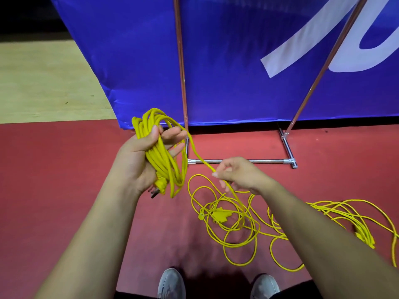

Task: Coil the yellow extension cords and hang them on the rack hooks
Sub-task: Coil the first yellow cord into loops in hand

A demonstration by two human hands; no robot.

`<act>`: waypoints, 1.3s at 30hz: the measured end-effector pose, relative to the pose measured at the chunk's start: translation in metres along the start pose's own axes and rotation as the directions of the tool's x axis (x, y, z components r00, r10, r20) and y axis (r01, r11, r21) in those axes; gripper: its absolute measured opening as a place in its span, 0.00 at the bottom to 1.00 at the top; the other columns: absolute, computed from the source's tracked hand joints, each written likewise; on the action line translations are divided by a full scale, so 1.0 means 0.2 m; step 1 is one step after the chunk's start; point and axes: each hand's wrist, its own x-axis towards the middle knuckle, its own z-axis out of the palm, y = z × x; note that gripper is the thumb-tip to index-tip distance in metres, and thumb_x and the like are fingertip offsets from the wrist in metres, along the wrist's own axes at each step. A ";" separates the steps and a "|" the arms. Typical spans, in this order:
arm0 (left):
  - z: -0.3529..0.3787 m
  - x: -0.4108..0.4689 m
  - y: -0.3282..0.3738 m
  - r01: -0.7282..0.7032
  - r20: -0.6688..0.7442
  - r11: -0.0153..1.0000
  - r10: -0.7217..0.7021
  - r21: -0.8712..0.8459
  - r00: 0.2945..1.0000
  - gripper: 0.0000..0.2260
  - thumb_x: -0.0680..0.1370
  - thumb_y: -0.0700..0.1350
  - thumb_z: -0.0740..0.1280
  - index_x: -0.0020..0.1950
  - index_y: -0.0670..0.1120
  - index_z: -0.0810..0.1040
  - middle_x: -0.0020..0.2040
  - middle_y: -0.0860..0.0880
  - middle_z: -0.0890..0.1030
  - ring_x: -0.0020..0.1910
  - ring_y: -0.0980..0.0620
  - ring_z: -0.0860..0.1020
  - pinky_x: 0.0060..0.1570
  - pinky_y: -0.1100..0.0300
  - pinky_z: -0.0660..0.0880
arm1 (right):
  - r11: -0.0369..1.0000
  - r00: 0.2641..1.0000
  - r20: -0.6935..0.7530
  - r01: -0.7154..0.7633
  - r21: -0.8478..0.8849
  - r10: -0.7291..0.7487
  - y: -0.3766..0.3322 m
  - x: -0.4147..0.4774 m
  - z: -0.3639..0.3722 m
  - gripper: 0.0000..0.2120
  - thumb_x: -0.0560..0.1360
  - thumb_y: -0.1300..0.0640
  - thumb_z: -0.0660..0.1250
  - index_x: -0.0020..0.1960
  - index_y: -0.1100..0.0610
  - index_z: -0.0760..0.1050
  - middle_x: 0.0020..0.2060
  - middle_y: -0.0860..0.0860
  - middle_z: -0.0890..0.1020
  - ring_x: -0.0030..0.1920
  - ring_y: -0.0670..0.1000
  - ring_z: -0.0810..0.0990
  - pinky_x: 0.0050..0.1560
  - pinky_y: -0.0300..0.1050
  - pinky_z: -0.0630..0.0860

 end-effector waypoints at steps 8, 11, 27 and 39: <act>0.06 -0.05 -0.07 0.156 -0.052 0.756 -0.159 0.636 0.986 0.06 0.80 0.37 0.61 0.54 0.36 0.72 0.47 0.33 0.83 0.46 0.38 0.83 0.50 0.49 0.80 | 0.963 0.942 0.253 0.252 -0.094 -0.222 -0.40 -0.24 -0.01 0.04 0.73 0.59 0.73 0.40 0.53 0.84 0.25 0.50 0.72 0.29 0.51 0.66 0.30 0.44 0.63; 0.09 -0.08 -0.05 0.230 0.000 0.757 -0.291 0.612 0.957 0.06 0.76 0.38 0.66 0.47 0.35 0.75 0.37 0.35 0.81 0.32 0.41 0.81 0.32 0.54 0.79 | 0.935 0.932 0.098 0.341 0.095 -0.350 -0.43 -0.25 -0.05 0.03 0.73 0.62 0.73 0.40 0.58 0.84 0.26 0.52 0.72 0.29 0.50 0.65 0.30 0.43 0.61; 0.08 -0.09 -0.02 0.374 -0.095 0.820 -0.371 0.433 0.924 0.07 0.69 0.37 0.65 0.41 0.37 0.82 0.40 0.32 0.82 0.33 0.40 0.83 0.31 0.52 0.81 | 0.948 0.938 -0.205 0.304 0.090 -0.281 -0.23 -0.14 -0.21 0.08 0.79 0.62 0.64 0.43 0.58 0.80 0.26 0.46 0.66 0.26 0.46 0.59 0.29 0.39 0.55; 0.10 -0.07 -0.07 0.447 -0.137 0.839 -0.425 0.312 0.895 0.10 0.71 0.41 0.64 0.41 0.36 0.82 0.35 0.40 0.83 0.26 0.50 0.80 0.27 0.62 0.78 | 0.927 0.954 -0.054 0.271 -0.261 -0.294 -0.41 -0.25 -0.17 0.13 0.71 0.54 0.69 0.30 0.60 0.77 0.21 0.46 0.64 0.24 0.45 0.60 0.28 0.41 0.56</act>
